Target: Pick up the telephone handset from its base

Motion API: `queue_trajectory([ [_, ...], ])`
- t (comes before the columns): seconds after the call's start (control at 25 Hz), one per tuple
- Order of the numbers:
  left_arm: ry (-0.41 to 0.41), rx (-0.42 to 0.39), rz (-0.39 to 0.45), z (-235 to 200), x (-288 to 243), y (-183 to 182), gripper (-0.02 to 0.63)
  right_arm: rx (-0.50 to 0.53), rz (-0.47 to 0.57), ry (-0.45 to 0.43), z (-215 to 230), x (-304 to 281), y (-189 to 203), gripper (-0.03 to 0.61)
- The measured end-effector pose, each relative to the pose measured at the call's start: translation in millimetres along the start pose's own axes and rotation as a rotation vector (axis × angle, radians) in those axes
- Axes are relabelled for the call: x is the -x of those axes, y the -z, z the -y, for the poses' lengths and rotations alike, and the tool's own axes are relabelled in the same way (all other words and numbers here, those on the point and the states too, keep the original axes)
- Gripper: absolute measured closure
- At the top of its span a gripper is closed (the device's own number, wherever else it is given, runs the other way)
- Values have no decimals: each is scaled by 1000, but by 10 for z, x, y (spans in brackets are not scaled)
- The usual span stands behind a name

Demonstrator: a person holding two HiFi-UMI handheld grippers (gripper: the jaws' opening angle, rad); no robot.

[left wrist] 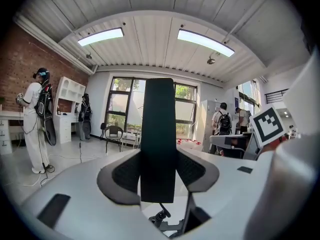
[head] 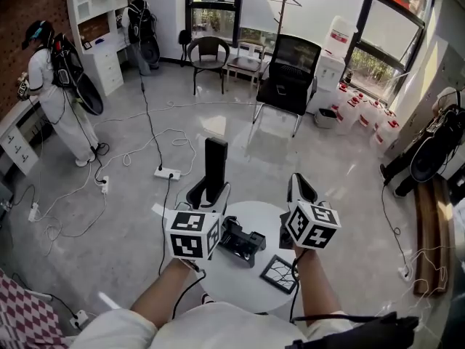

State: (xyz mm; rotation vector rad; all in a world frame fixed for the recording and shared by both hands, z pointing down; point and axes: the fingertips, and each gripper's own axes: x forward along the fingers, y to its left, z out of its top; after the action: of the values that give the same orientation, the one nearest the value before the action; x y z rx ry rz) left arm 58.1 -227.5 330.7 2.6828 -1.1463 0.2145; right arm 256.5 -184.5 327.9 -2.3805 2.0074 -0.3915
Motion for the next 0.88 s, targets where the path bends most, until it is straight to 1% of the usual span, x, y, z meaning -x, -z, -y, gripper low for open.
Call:
queue_trajectory([
  [0.16,-30,17,0,10,-48,33,387,31,-39,71,178,-3,173,545],
  [0.28,-72,35,-19,31,-112,173,387,37,-67,85,306,5,329,545],
  [0.4,-109,44,-14,14,-143,211,388,60,-39,68,322,-17,315,548],
  [0.52,-137,74,-14,-5,-134,255,387,36,-23,15,256,-4,358,551],
  [0.6,-138,70,-14,24,-128,288,387,31,-37,-7,233,6,433,551],
  [0.72,-128,67,-15,106,-137,329,387,35,-65,-11,254,-3,487,551],
  [0.88,-119,70,-32,178,-131,421,387,56,-51,-12,243,31,419,554],
])
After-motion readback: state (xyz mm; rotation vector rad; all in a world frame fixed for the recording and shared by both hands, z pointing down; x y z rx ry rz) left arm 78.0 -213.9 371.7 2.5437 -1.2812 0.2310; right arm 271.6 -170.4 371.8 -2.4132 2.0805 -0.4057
